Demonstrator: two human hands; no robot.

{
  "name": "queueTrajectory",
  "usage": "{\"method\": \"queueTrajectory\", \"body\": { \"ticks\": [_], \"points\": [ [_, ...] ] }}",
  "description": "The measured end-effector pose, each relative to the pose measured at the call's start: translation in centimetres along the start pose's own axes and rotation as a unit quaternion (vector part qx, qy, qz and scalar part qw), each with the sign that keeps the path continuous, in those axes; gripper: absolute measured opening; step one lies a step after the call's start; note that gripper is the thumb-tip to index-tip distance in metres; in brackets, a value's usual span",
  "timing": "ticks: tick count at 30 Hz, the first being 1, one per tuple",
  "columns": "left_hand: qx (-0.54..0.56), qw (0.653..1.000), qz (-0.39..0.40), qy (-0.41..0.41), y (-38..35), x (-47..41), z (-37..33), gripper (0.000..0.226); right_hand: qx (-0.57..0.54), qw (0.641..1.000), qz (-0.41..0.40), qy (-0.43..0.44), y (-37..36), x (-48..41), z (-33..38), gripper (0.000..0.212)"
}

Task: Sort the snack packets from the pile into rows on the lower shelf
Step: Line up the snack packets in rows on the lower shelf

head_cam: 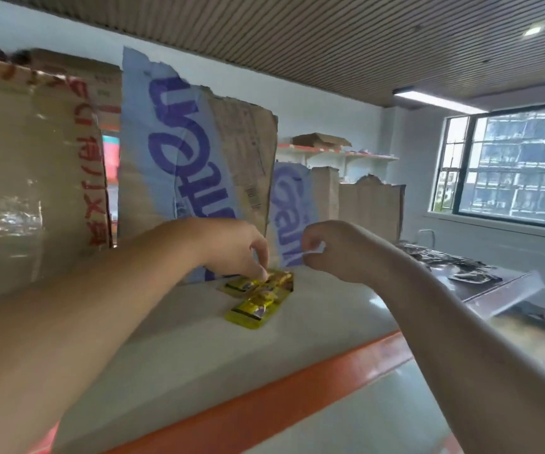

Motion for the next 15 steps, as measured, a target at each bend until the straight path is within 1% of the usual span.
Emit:
{"method": "queueTrajectory", "body": {
  "ticks": [2,4,6,8,10,13,15],
  "points": [
    [-0.021,0.999,0.019,0.02,-0.9,-0.4,-0.7,0.022,0.031,0.998,0.048,0.028,-1.0,-2.1,0.0,0.009],
    [-0.056,0.995,0.066,0.053,-2.2,-0.9,-1.4,0.03,0.055,0.993,0.081,0.062,-1.9,-3.8,0.1,0.008],
    [-0.1,0.983,0.126,0.086,-3.7,-1.2,-2.1,0.039,0.064,0.988,0.104,0.096,-3.0,-5.0,0.1,0.011],
    [-0.098,0.975,0.156,0.123,-5.0,-1.9,-2.6,0.046,0.079,0.977,0.163,0.117,-4.4,-6.3,-0.2,0.004],
    [-0.086,0.976,0.141,0.142,-5.5,-2.2,-2.7,0.046,0.104,0.963,0.207,0.136,-5.6,-7.7,-0.7,0.02],
    [-0.042,0.982,0.082,0.165,-5.7,-1.9,-2.1,0.036,0.067,0.952,0.257,0.154,-7.3,-8.5,-1.5,0.024],
    [-0.022,0.983,0.064,0.171,-6.0,-1.3,-1.8,0.032,0.065,0.944,0.27,0.177,-8.4,-8.7,-1.8,0.025]
  ]
}}
Point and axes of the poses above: each hand's wrist, its own x-axis away from the middle knuckle, its own y-axis out of the back of the hand, z = x × y, the point moved 5 cm from there along -x, towards the middle knuckle, and after that the axes turned 2 degrees about x, right-handed, at the moved point
